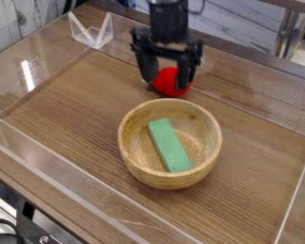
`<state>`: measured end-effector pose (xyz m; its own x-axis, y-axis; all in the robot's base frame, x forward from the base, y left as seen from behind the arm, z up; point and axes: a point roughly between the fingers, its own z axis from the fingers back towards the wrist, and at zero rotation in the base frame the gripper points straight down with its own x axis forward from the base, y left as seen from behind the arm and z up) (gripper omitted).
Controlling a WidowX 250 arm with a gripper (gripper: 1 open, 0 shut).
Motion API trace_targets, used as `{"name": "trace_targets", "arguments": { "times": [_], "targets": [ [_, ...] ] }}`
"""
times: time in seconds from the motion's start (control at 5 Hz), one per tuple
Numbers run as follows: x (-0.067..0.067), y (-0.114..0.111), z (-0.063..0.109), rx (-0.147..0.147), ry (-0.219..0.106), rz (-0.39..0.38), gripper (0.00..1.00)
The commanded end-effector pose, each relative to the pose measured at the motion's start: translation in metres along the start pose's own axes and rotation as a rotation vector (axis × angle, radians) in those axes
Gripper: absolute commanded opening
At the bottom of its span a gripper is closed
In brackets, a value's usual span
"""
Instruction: Move the red fruit to the left
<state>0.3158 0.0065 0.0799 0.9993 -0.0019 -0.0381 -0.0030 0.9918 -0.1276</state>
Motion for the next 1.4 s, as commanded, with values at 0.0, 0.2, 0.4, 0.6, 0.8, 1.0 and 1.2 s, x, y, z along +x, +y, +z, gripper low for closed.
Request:
{"name": "trace_targets", "arguments": {
  "times": [0.0, 0.2, 0.4, 0.6, 0.8, 1.0, 1.2],
  "targets": [
    [0.026, -0.014, 0.004, 0.030, -0.097, -0.048, 1.00],
    [0.030, 0.009, 0.004, 0.062, -0.144, -0.029, 1.00],
    [0.032, 0.029, 0.005, 0.088, -0.178, 0.017, 1.00],
    [0.042, 0.035, 0.010, 0.107, -0.201, -0.016, 1.00],
    [0.052, 0.031, 0.012, 0.110, -0.205, -0.041, 1.00],
    [0.057, 0.041, 0.000, 0.110, -0.197, -0.083, 1.00],
    [0.061, 0.048, -0.010, 0.110, -0.197, -0.113, 1.00]
  ]
}}
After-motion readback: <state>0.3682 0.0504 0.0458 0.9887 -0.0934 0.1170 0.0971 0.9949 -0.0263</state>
